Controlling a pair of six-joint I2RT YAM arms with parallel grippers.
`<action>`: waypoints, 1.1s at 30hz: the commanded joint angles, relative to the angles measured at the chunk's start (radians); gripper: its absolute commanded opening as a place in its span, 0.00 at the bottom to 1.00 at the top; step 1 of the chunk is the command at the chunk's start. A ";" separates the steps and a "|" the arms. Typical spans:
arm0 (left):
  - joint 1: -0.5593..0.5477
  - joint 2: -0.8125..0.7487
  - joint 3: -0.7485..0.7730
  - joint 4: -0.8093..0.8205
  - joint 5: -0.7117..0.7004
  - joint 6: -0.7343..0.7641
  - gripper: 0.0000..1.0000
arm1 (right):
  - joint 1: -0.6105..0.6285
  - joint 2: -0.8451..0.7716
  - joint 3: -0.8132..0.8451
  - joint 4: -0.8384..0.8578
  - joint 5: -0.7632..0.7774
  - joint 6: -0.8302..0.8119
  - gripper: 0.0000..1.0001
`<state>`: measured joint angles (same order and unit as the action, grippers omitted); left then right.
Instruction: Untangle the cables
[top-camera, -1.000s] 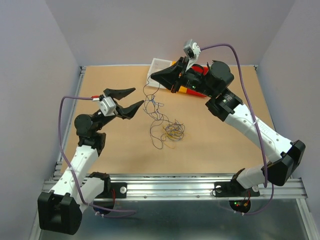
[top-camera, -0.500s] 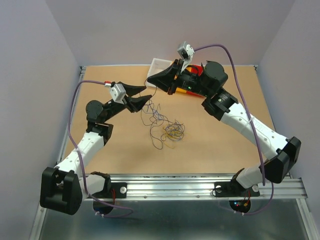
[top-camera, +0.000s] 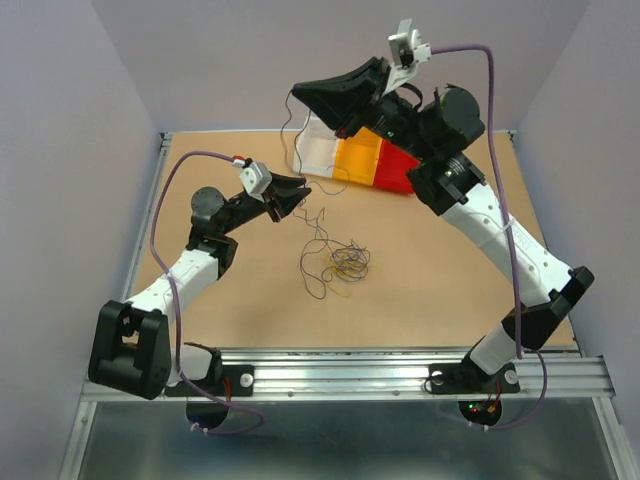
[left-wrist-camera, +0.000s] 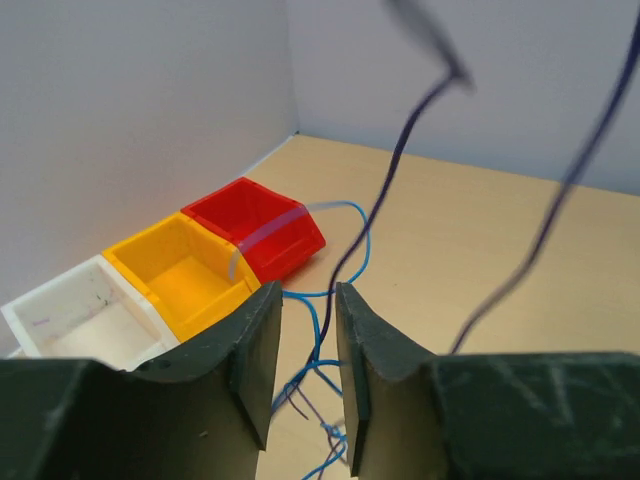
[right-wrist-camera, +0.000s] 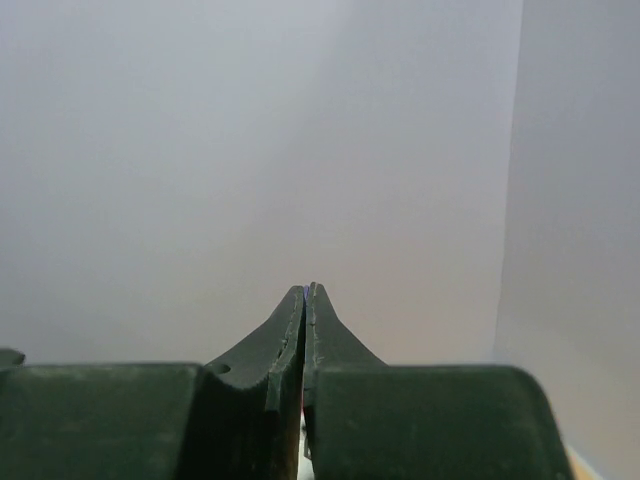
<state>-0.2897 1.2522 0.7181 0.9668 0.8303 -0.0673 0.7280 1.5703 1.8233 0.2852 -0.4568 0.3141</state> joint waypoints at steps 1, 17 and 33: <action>-0.025 0.058 0.015 0.003 0.026 0.060 0.35 | 0.008 0.037 0.210 0.157 0.017 0.040 0.01; -0.121 0.227 0.106 -0.215 -0.086 0.241 0.35 | 0.008 0.005 0.309 0.166 0.417 -0.174 0.01; -0.118 0.029 0.024 -0.126 0.003 0.170 0.69 | 0.008 -0.024 0.136 0.216 0.423 -0.239 0.01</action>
<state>-0.4107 1.3403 0.7609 0.7666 0.8150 0.1295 0.7280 1.5761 1.9781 0.4355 -0.0193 0.0872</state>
